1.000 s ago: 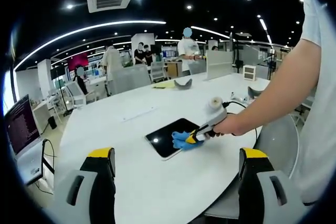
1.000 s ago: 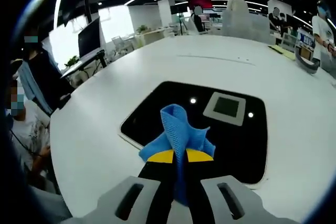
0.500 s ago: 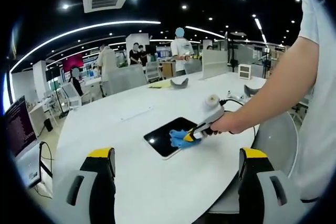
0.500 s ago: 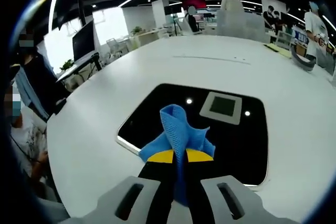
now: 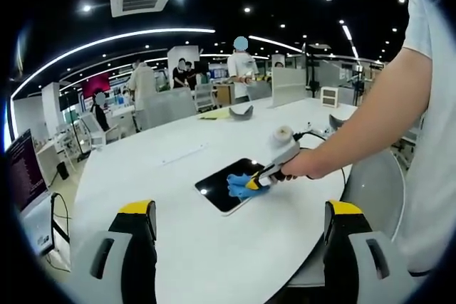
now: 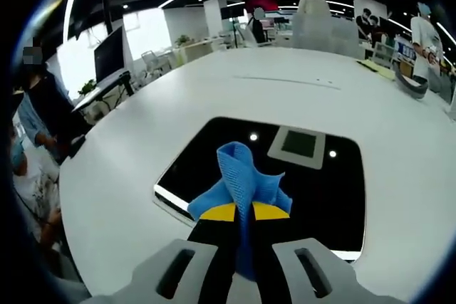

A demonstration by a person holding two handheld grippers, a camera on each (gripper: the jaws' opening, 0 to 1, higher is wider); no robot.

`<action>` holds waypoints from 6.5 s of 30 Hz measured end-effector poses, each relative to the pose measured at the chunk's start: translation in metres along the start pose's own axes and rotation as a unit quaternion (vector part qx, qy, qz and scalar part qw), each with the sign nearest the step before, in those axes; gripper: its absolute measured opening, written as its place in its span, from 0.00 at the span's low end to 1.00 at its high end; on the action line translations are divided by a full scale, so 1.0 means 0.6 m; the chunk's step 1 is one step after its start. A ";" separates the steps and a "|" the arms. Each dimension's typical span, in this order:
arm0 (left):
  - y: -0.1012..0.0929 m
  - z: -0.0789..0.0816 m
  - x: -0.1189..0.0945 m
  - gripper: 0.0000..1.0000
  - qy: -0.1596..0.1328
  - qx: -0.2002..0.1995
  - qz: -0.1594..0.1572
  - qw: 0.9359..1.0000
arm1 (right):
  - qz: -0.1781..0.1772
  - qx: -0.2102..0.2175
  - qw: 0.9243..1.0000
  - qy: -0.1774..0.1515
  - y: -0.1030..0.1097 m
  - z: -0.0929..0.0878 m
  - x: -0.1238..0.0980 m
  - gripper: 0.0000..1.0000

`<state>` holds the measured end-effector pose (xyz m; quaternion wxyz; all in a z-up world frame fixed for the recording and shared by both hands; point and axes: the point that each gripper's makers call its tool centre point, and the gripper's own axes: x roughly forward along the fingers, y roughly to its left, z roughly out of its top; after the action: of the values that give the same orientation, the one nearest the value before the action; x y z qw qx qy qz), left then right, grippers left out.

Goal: Wipe the mirror surface with the cleaning cloth until all visible marks leave the cleaned area.

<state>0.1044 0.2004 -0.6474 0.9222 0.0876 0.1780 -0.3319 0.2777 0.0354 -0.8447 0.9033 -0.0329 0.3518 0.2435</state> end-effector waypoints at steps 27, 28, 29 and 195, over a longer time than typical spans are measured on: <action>0.016 -0.009 0.010 0.99 0.005 -0.008 0.005 1.000 | 0.000 -0.001 1.000 0.000 -0.012 0.039 0.042 0.01; 0.016 -0.010 0.011 0.99 0.006 -0.008 0.005 1.000 | 0.000 -0.002 1.000 0.000 -0.012 0.040 0.043 0.01; 0.016 -0.010 0.011 0.99 0.006 -0.008 0.005 1.000 | 0.000 -0.003 1.000 0.000 -0.013 0.043 0.046 0.01; 0.023 -0.056 -0.012 0.99 0.025 -0.052 0.030 0.998 | 0.068 -0.081 0.994 -0.009 0.076 0.099 0.127 0.01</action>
<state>0.0987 0.2245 -0.6750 0.9303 0.0534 0.2151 -0.2924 0.3417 0.1210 -0.8444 0.8821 -0.0801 0.3242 0.3323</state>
